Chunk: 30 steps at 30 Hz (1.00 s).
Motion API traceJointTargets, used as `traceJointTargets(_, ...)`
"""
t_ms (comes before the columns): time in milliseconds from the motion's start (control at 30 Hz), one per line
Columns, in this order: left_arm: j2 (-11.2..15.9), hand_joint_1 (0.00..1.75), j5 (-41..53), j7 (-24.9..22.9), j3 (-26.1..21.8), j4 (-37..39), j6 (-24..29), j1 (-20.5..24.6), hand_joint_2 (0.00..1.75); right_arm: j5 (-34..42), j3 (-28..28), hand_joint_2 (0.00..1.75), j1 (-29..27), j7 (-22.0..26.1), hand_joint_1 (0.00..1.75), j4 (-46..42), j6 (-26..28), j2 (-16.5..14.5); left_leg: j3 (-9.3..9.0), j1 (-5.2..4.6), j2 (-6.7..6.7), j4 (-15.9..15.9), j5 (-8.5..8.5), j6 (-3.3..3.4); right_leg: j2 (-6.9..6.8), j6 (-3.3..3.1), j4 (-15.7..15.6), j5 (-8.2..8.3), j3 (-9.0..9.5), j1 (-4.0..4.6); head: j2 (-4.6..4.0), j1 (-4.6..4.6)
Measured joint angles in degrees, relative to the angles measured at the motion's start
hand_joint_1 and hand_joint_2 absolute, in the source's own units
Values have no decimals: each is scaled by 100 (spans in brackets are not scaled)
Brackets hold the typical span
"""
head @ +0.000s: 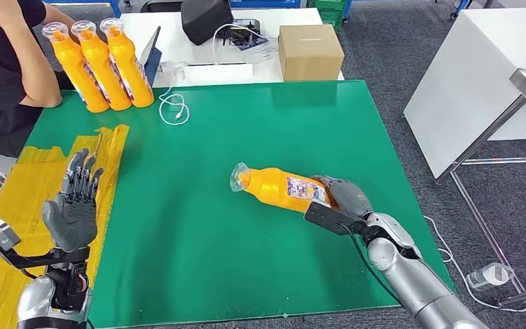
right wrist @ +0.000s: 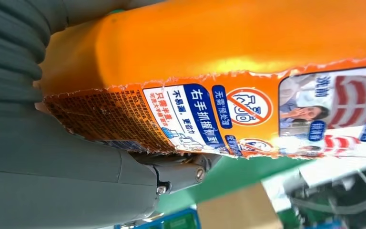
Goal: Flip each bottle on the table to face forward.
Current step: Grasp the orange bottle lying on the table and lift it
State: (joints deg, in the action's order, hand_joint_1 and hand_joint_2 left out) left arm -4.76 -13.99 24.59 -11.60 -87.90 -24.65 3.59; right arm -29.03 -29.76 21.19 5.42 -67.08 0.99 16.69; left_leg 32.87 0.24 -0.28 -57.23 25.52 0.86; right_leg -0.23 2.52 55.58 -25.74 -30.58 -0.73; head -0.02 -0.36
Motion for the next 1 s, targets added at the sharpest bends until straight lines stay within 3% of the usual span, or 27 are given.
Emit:
traceJointTargets(233, 2, 0, 0, -9, -3, -52, 2, -34, 0, 13, 402, 175, -235, 43, 175, -479, -28, -133, 4, -10, 2, -1, 0, 1, -2, 1, -2, 1, 0, -9, 0, 1)
traceJointTargets(433, 2, 0, 37, -74, 52, -60, 79, -35, 0, 143, 685, 175, -345, 684, 175, -944, 84, -474, 5, -9, 8, -1, 0, 1, 6, 2, 0, 2, -3, -5, 0, 0)
traceJointTargets(567, -15, 0, 94, -151, 200, -72, 128, -43, 175, 8, 672, 175, -258, 602, 175, -1257, 131, -930, 4, -1, 11, 0, -1, -1, 11, 0, 1, 1, -8, 5, 0, 0)
traceJointTargets(733, -75, 0, 166, -216, 477, -173, 136, -109, 175, -208, 373, 175, -228, 512, 175, -1313, 248, -1464, 8, 6, 11, 2, -1, -2, 12, -1, 3, 1, -9, 7, 0, 1)
traceJointTargets(1000, -147, 0, 94, -277, 950, -188, 95, -5, 175, -143, -363, 175, 73, 465, 175, -633, 466, -2572, 10, 5, 12, 2, -4, -5, 11, -1, 3, 1, -14, 7, 0, 1)
